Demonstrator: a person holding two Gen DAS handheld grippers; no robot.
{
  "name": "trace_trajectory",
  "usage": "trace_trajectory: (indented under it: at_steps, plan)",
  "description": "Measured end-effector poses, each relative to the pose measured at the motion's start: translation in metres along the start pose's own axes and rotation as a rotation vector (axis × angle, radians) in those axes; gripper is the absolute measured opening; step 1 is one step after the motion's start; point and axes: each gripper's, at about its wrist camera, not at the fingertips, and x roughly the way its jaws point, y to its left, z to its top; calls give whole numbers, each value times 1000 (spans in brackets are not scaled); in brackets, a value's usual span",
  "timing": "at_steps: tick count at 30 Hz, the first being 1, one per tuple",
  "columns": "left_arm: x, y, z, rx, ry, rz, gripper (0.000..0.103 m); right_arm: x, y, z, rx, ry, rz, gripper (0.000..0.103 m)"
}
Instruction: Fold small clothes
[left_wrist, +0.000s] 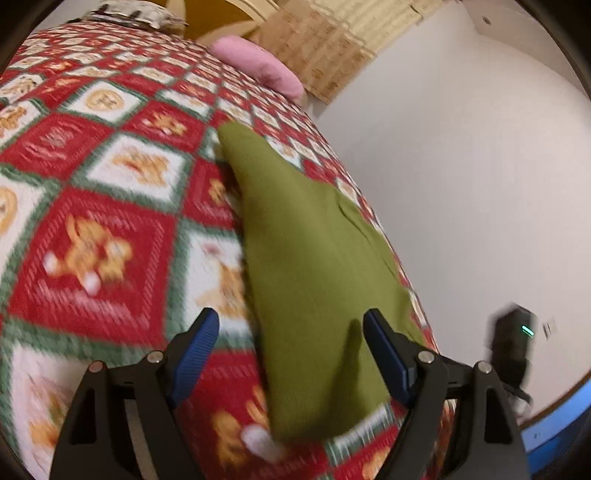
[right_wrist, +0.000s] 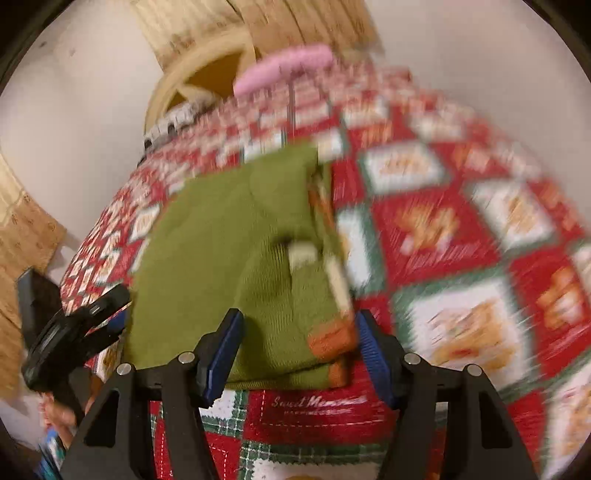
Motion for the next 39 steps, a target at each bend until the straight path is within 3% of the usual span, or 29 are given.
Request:
trace_trajectory:
  at_steps: [3, 5, 6, 7, 9, 12, 13, 15, 17, 18, 19, 21, 22, 24, 26, 30, 32, 36, 39]
  plan:
    - [10, -11, -5, 41, 43, 6, 82, 8, 5, -9, -23, -39, -25, 63]
    - [18, -18, -4, 76, 62, 27, 63, 7, 9, -10, -9, -31, -44, 51]
    - [22, -19, -4, 72, 76, 29, 55, 7, 9, -11, 9, -22, -30, 37]
    - [22, -18, -2, 61, 73, 33, 49, 7, 8, -11, 35, -5, 13, 30]
    - [17, -13, 2, 28, 84, 6, 41, 5, 7, -12, 80, 20, 62, 27]
    - [4, -7, 6, -5, 98, -5, 38, 0, 7, -19, 151, 59, 225, 27]
    - [1, -6, 6, 7, 107, -2, 38, 0, 9, -23, 150, 75, 259, 27]
    - [-2, -5, 6, 44, 131, 13, 38, -1, 14, -29, 107, 99, 236, 27]
    - [-5, -7, 7, 86, 134, 28, 48, -7, 15, -36, 52, 89, 203, 27]
    - [-9, -8, 8, 114, 116, 46, 60, -11, 16, -38, 36, 85, 186, 29]
    - [-14, -10, 12, 143, 85, 72, 70, -18, 17, -38, 14, 79, 147, 35]
    - [-23, -10, 23, 156, 21, 68, 80, -35, 18, -35, -33, 24, 72, 49]
    - [-25, -9, 30, 140, 5, 60, 83, -42, 17, -30, -46, -16, 66, 51]
    - [-17, -5, 47, 88, -12, 37, 83, -55, 10, -18, -35, -78, 77, 54]
    - [6, -4, 61, 69, 18, 8, 83, -58, 2, 1, 7, -122, 110, 63]
    - [47, 5, 76, -20, 103, -62, 83, -19, -5, 48, 46, -104, 142, 68]
    - [62, 8, 76, -69, 130, -61, 84, -1, -2, 58, -2, -77, 139, 68]
    - [68, 9, 68, -10, 136, -61, 80, 56, -10, 71, -17, 57, 129, 68]
    - [65, 9, 62, 24, 122, -56, 77, 57, -17, 66, -1, 22, 175, 67]
